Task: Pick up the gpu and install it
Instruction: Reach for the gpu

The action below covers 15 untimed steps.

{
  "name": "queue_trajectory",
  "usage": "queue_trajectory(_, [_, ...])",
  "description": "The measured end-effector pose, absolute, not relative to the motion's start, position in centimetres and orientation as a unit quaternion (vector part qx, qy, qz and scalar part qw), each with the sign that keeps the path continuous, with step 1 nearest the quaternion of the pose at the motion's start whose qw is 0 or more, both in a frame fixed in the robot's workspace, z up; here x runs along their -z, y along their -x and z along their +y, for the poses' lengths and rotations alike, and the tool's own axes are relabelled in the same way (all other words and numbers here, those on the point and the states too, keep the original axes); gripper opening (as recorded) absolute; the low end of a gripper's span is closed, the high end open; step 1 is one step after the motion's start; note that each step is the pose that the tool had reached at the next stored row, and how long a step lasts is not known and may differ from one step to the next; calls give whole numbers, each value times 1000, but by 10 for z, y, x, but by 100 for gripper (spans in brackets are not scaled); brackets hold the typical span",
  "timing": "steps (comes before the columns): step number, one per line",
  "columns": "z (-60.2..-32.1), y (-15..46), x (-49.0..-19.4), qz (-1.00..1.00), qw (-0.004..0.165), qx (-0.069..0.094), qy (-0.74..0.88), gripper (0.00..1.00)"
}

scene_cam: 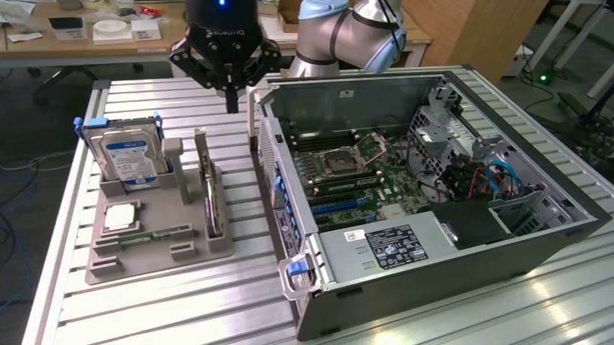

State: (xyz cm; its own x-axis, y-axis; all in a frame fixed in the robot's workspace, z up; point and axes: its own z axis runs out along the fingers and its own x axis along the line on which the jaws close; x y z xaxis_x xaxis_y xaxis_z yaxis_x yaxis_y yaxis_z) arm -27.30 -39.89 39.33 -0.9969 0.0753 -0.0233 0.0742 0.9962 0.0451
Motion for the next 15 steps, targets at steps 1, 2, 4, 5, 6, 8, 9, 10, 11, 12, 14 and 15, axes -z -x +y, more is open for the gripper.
queue_trajectory(1, [-399, 274, -393, 999, 12, -22, -37, 11])
queue_trajectory(2, [-399, 275, -393, 999, 12, -22, -37, 11])
queue_trajectory(4, [-399, 276, -393, 999, 12, -22, -37, 11])
queue_trajectory(5, [-399, 277, -393, 999, 13, -22, -37, 11])
queue_trajectory(6, [-399, 278, -393, 999, 12, -22, -37, 11])
queue_trajectory(8, [-399, 280, -393, 999, 12, -22, -37, 11])
queue_trajectory(9, [-399, 281, -393, 999, 12, -22, -37, 11])
queue_trajectory(10, [-399, 282, -393, 999, 13, -22, -37, 11])
queue_trajectory(11, [-399, 283, -393, 999, 12, -22, -37, 11])
queue_trajectory(12, [-399, 283, -393, 999, 13, -22, -37, 11])
queue_trajectory(14, [-399, 285, -393, 999, 12, -22, -37, 11])
queue_trajectory(15, [-399, 286, -393, 999, 12, -22, -37, 11])
